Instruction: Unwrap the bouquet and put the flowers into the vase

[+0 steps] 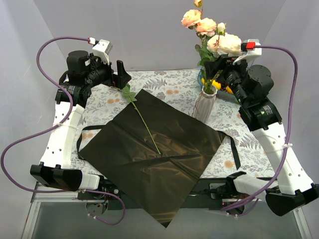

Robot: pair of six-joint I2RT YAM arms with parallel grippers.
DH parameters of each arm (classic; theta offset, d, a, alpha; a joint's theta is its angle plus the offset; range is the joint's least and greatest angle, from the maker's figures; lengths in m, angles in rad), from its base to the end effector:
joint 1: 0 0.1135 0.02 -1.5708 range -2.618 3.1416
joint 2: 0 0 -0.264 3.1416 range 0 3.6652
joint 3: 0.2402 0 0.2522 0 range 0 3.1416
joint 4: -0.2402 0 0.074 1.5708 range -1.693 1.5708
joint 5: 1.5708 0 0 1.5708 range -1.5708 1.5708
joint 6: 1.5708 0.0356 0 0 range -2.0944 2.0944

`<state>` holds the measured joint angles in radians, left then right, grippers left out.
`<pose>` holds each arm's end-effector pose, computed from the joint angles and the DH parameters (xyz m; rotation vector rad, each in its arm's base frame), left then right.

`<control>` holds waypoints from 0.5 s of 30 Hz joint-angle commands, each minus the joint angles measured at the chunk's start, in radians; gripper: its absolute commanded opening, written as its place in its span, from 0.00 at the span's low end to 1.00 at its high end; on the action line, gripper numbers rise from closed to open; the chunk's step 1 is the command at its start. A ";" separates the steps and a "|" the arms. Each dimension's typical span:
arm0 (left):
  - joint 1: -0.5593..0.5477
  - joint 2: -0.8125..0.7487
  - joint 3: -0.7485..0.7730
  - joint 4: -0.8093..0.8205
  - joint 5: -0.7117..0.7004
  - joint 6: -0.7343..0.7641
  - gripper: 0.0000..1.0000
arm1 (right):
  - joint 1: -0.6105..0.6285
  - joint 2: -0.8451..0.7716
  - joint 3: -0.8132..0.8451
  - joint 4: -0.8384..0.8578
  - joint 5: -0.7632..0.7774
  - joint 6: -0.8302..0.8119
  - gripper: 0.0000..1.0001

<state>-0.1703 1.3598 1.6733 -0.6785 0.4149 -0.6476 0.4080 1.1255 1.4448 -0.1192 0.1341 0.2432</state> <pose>0.2723 -0.0614 0.4662 -0.1912 2.0123 -0.9340 0.2104 0.0858 0.5073 -0.0006 1.3871 0.4530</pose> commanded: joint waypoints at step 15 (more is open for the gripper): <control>0.025 -0.019 0.062 -0.022 0.036 -0.043 0.98 | 0.008 -0.314 -0.001 0.198 -0.051 -0.064 0.96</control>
<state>-0.1581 1.3598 1.6787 -0.6819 0.4381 -0.6628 0.4141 0.8875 1.5314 -0.2138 0.2985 0.2070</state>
